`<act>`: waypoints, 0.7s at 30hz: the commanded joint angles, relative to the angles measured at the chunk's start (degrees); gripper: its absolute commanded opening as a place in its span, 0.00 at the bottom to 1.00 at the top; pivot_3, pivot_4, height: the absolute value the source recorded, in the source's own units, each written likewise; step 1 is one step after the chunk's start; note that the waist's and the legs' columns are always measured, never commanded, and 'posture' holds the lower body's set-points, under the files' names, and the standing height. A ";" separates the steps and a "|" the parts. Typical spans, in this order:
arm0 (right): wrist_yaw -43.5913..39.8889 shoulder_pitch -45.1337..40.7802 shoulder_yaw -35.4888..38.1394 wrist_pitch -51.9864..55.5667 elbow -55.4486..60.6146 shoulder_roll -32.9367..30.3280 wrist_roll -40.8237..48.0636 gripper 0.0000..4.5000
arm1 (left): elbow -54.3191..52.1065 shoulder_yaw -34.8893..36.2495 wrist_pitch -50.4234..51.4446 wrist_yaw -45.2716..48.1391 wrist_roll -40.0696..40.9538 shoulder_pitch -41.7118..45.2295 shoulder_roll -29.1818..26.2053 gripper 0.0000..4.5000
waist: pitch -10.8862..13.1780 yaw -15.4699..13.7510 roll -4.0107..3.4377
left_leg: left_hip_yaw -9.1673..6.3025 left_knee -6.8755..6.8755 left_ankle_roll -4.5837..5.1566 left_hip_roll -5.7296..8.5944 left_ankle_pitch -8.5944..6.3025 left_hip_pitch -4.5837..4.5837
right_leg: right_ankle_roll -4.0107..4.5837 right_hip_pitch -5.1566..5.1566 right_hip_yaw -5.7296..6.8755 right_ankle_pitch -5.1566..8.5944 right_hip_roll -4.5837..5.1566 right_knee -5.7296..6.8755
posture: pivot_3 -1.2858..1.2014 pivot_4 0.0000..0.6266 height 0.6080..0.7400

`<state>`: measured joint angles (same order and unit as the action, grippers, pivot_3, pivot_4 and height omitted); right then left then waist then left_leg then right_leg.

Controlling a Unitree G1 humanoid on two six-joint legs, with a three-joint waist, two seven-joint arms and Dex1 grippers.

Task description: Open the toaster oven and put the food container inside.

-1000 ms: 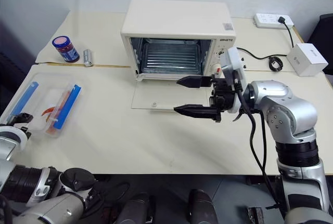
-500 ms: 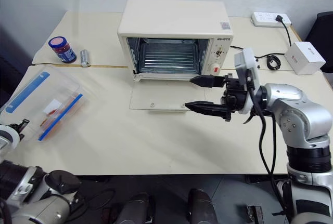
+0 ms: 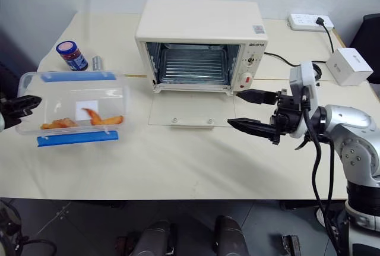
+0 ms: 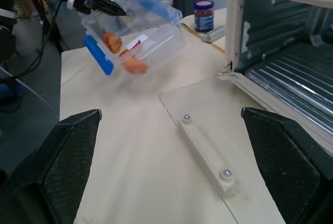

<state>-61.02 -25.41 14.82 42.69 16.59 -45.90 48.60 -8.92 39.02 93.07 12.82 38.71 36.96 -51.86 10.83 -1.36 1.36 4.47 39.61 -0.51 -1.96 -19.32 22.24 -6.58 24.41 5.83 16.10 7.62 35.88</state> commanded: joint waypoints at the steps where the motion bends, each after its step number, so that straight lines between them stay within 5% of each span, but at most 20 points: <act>1: 1.34 1.25 3.08 -0.05 3.48 -0.73 2.38 1.00 | -1.46 -5.95 -0.57 -0.88 5.88 4.17 1.98 0.17 | 0.00 0.00 0.00 | 0.01 0.00 0.00 0.01 0.00 0.00 | 0.00 0.00 -0.02 0.00 0.01 0.01 | 0.52 0.24 1.00; 12: 5.64 7.53 8.15 0.03 7.40 -1.78 4.85 1.00 | 8.04 -19.20 -3.84 -15.82 -3.98 22.78 29.24 0.17 | 0.02 -0.02 0.04 | 0.01 0.06 0.03 0.07 0.02 0.04 | -0.05 -0.01 0.01 -0.03 -0.03 0.02 | 0.52 0.24 1.00; 18: 7.46 9.76 9.69 -0.37 8.61 -1.97 5.70 1.00 | 12.60 -20.99 -6.62 -17.18 -9.84 25.08 33.01 0.17 | 0.02 0.18 0.04 | 0.12 0.02 0.03 0.05 0.03 -0.03 | -0.05 0.01 -0.04 -0.03 -0.03 0.02 | 0.52 0.24 1.00; 21: 8.34 10.40 10.07 -0.73 8.74 -1.89 5.53 1.00 | 13.66 -20.30 -7.74 -16.26 -10.69 25.52 34.30 0.30 | 0.02 -0.13 0.04 | 0.11 0.05 0.04 0.06 0.04 -0.01 | -0.06 0.01 -0.03 -0.03 -0.02 0.02 | 0.52 0.24 1.00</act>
<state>-53.09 -15.11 22.93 42.73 23.23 -46.78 53.16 5.59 18.05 86.74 -4.17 28.18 60.43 -18.14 10.86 -1.48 1.41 4.57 39.68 -0.47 -1.89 -19.27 22.25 -6.65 24.42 5.80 16.06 7.60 35.90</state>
